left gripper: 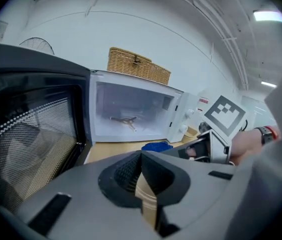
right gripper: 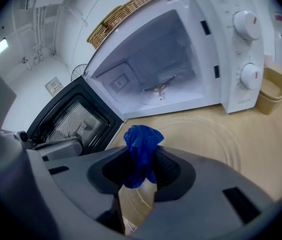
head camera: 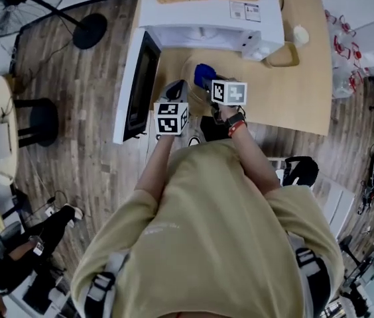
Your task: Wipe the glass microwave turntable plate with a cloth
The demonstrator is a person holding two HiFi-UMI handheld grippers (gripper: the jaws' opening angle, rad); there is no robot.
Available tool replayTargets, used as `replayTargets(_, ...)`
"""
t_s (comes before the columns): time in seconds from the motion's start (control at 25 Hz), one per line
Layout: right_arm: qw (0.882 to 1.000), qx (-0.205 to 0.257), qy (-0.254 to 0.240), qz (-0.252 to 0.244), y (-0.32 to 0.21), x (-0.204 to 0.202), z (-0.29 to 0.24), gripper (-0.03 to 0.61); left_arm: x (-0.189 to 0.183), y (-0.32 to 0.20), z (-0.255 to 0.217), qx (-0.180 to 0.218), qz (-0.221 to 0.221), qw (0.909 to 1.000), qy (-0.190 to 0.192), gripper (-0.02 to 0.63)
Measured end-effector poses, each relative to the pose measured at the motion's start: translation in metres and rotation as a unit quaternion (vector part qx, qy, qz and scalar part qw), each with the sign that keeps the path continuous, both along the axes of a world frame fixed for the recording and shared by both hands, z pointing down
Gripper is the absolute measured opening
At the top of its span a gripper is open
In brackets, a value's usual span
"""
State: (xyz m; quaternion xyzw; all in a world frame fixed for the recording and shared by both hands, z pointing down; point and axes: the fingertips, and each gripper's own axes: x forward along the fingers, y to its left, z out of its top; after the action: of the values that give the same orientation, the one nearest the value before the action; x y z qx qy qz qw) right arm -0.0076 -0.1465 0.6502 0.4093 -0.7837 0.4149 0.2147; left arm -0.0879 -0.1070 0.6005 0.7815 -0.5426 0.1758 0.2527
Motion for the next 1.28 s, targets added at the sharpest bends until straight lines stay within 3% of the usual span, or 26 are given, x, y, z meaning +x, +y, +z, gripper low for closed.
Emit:
replayTargets(0.52,0.995,-0.034,-0.012,-0.095,0.024,-0.078,0.025,0.133,-0.049,0.023,0.006,-0.02,-0.055,0.9983,-0.005,0.009)
replayTargets(1.28,0.997,-0.042,0.014,-0.063,0.021,-0.037,0.041,0.135,-0.021,0.014,0.013,-0.026,-0.017,0.9995,-0.004,0.009)
